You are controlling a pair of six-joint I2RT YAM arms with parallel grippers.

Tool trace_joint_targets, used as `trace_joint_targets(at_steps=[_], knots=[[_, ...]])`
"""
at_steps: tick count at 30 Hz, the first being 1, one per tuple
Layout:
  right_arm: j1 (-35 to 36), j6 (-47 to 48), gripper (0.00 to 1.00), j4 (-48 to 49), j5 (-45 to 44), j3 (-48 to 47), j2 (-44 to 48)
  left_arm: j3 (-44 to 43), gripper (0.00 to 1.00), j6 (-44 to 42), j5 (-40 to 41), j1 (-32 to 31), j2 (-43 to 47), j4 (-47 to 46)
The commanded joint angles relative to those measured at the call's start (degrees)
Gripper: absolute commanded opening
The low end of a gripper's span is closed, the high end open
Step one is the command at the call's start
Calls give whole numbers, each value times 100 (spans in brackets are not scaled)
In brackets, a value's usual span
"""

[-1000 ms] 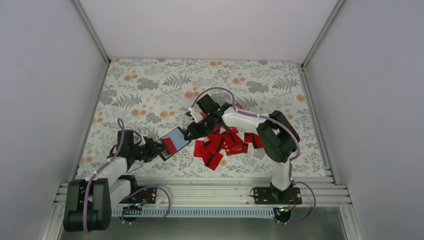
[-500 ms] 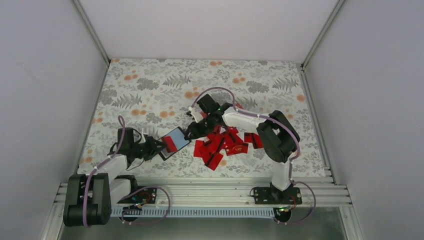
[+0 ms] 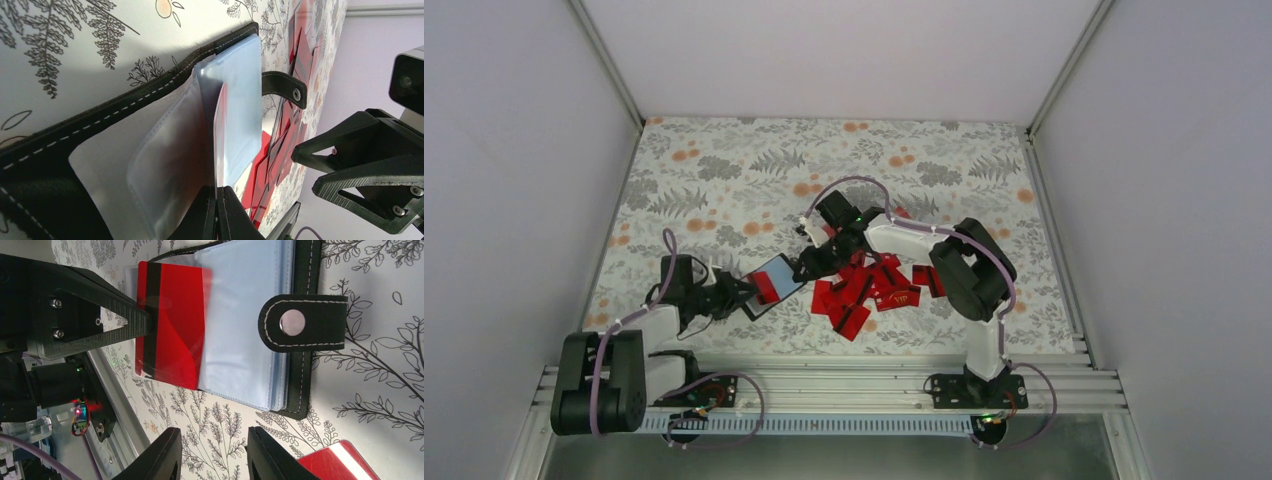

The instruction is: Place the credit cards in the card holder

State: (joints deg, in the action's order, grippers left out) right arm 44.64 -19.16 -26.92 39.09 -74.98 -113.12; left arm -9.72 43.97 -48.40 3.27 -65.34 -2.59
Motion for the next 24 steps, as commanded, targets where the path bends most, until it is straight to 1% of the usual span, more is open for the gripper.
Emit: trace_joint_targets(at_steps=[1,5,15,24], knots=[[-35,144,34,-32,45,-8,-100,-106,2,-90,-11,34,-96,-237],[-35,196,34,-50,53,68,-111,-94,2,-80,23,34,-19,-249],[-32,329,33,-145,71,-22,-444,-247,2,-132,70,34,-389,-486],[-41,388,32,-182,-94,-237,-597,-177,2,-149,103,34,-654,-782]])
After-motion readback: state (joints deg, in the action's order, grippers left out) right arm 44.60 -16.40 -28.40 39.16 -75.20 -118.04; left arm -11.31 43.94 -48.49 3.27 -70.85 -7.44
